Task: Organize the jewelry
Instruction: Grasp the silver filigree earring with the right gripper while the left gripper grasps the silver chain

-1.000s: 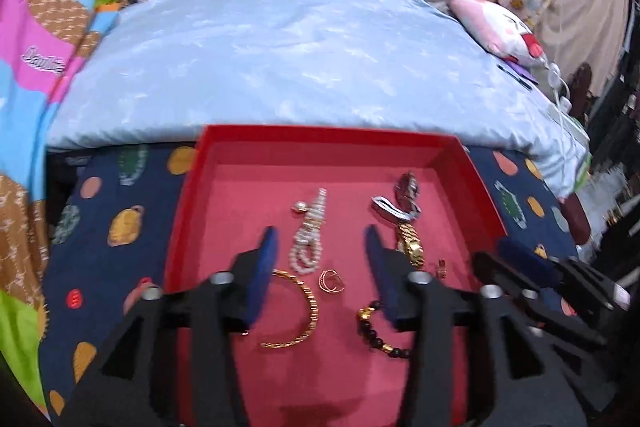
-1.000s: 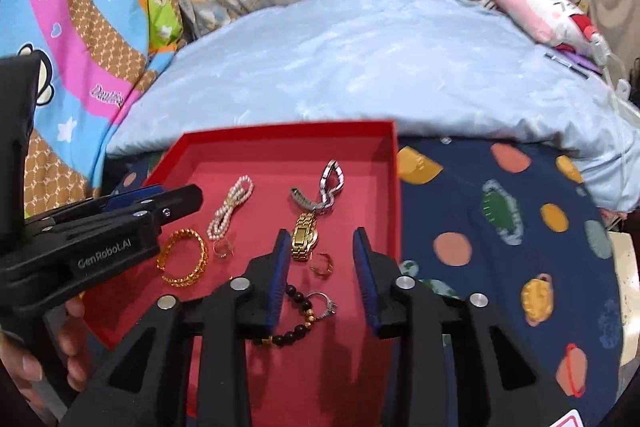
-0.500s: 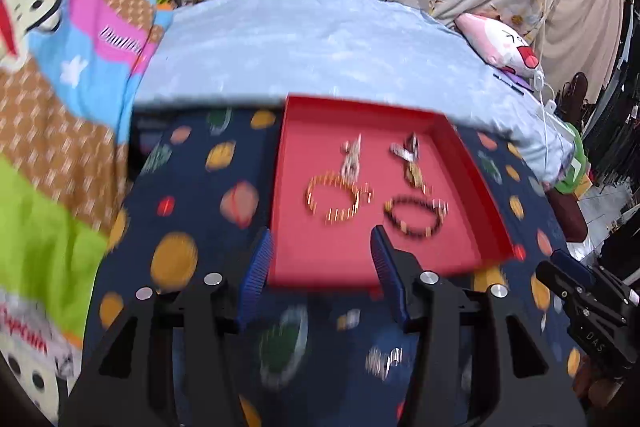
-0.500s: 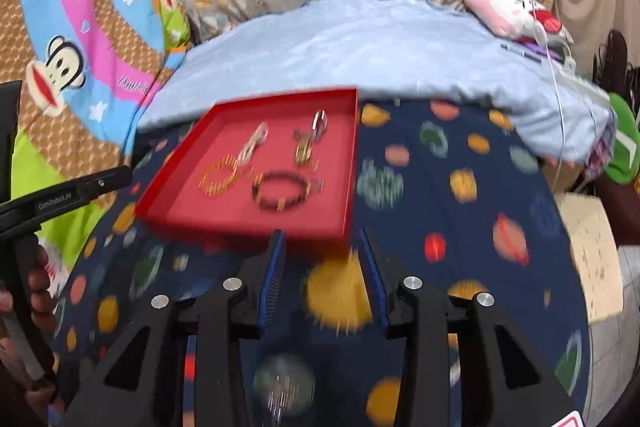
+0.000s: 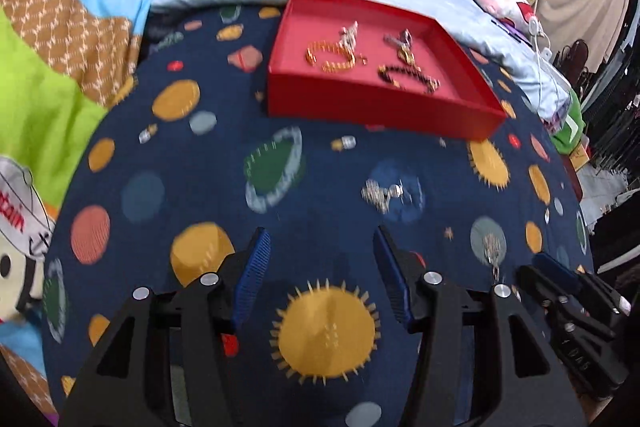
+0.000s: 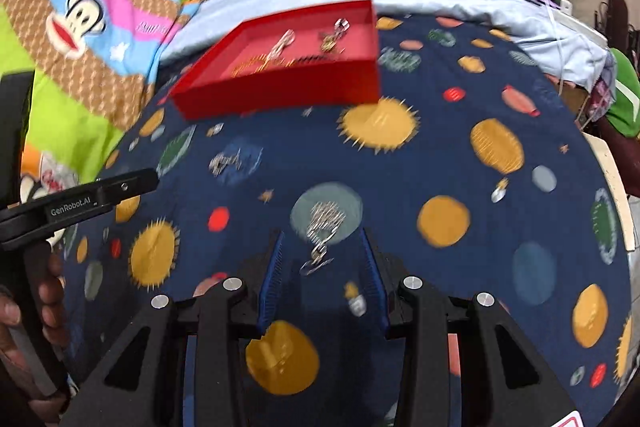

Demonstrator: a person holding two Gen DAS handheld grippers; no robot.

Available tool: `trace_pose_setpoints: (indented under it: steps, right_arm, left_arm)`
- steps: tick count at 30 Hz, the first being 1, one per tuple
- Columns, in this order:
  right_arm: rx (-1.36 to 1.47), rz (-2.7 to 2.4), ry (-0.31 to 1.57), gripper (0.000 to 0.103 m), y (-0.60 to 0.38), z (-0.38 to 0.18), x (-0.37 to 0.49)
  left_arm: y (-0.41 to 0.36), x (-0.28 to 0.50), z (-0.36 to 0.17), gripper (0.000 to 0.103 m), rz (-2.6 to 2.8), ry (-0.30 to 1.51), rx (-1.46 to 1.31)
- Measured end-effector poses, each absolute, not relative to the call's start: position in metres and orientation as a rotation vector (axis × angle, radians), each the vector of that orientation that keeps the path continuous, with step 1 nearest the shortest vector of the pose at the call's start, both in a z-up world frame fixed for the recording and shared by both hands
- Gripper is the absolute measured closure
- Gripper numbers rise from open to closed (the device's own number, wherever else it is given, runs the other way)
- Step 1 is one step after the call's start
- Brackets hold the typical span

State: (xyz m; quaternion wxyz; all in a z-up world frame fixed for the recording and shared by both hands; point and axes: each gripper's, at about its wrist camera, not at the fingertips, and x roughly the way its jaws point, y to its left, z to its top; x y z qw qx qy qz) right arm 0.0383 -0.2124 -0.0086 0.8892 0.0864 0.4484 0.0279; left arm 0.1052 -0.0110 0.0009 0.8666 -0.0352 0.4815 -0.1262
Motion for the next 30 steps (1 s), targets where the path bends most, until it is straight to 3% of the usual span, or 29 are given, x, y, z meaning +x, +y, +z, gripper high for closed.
trace_pose_setpoints:
  steps: [14,18,30]
  right_arm:
    - [0.13,0.049,0.947,0.072,-0.2,-0.03,0.057]
    - [0.089,0.024,0.931,0.085,-0.199,-0.031,0.063]
    - [0.171,0.019,0.913,0.086,-0.213,-0.024,0.058]
  left_arm:
    - [-0.013,0.095,-0.01,0.051,-0.283,1.04,-0.061]
    - [-0.015,0.096,-0.011,0.051,-0.29,1.043,-0.062]
    - [-0.025,0.104,-0.014,0.051,-0.316,1.046,-0.069]
